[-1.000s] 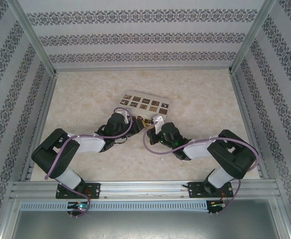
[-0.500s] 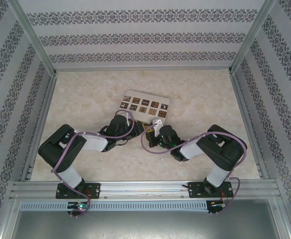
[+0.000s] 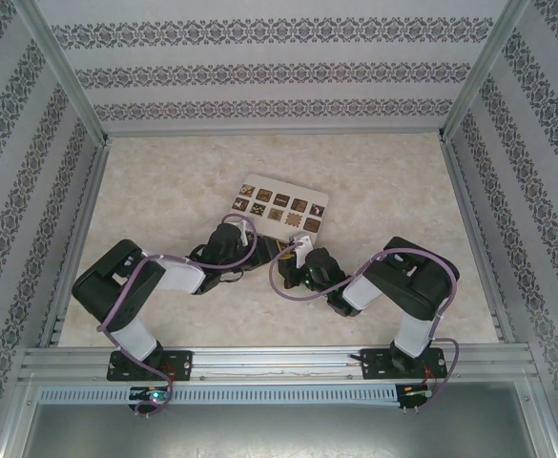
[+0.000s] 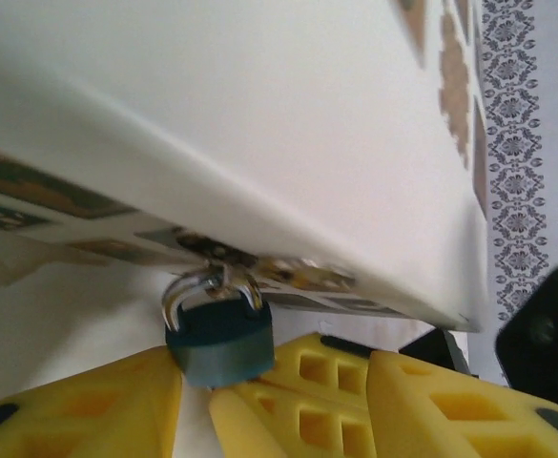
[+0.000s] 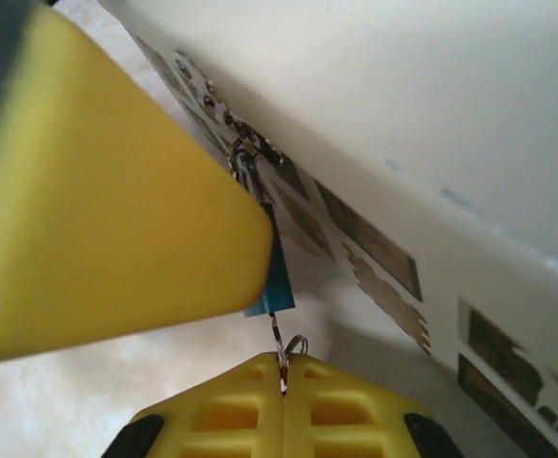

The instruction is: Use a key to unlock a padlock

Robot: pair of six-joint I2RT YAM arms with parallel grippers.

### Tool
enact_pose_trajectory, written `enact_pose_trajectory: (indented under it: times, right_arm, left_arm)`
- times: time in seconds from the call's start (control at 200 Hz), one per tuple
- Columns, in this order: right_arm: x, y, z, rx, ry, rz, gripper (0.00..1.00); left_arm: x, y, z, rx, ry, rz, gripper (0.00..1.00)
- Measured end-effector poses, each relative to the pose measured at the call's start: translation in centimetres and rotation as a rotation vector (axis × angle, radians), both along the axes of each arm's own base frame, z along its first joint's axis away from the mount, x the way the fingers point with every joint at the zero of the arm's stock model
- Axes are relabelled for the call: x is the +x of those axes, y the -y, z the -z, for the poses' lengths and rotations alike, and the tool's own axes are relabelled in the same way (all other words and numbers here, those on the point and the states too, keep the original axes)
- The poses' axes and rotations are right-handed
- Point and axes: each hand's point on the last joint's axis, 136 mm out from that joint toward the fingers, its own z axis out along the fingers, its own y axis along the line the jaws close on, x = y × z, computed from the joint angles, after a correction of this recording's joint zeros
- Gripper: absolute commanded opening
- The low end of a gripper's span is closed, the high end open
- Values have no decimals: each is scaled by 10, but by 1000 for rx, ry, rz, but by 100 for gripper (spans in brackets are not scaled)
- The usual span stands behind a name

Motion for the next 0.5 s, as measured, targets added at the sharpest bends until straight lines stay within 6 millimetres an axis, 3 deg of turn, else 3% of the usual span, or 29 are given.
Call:
enact_pose_trajectory:
  times: [0.26,0.5]
  right_arm:
    - [-4,-4,0,28,-27,4,0]
    - [-6,-7,-3,93,-88,22,0]
  left_arm:
    - [-6,-24,-59,-43,144,-13,58]
    - [-15,-71,-72,-24,194,-133,63]
